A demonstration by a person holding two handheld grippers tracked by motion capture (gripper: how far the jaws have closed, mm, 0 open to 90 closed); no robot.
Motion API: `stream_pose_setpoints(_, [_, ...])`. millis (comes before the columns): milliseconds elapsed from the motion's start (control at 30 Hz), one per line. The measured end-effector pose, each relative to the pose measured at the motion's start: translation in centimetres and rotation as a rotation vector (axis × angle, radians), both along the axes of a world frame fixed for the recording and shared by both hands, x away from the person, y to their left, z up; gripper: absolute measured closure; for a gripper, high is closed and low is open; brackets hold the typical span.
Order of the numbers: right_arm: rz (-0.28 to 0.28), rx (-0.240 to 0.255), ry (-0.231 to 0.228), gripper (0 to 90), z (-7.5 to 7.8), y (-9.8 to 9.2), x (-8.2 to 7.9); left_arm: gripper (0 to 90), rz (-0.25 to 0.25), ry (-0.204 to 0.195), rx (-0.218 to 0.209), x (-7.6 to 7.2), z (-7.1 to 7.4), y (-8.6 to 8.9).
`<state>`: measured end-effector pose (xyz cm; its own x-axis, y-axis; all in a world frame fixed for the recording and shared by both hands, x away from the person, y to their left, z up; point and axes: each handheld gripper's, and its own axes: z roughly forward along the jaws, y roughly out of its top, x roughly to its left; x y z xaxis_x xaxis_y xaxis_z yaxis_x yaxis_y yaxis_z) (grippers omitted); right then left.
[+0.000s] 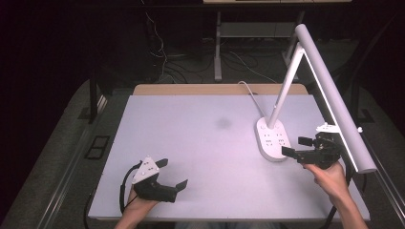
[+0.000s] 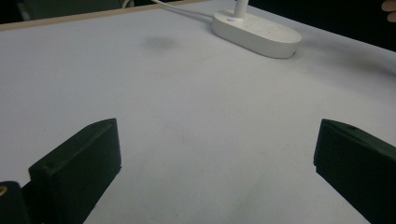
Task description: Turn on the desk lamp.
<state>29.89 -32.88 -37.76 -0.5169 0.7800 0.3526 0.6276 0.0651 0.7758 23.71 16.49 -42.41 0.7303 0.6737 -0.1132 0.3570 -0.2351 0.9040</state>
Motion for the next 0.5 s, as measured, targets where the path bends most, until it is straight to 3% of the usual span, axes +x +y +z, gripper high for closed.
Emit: stream_pose_setpoints(500, [0.099, -0.004, -0.022, 0.1, -1.8, 2.7, -2.6, 0.0, -0.006, 0.002, -0.001, -0.1, 0.0, 0.0])
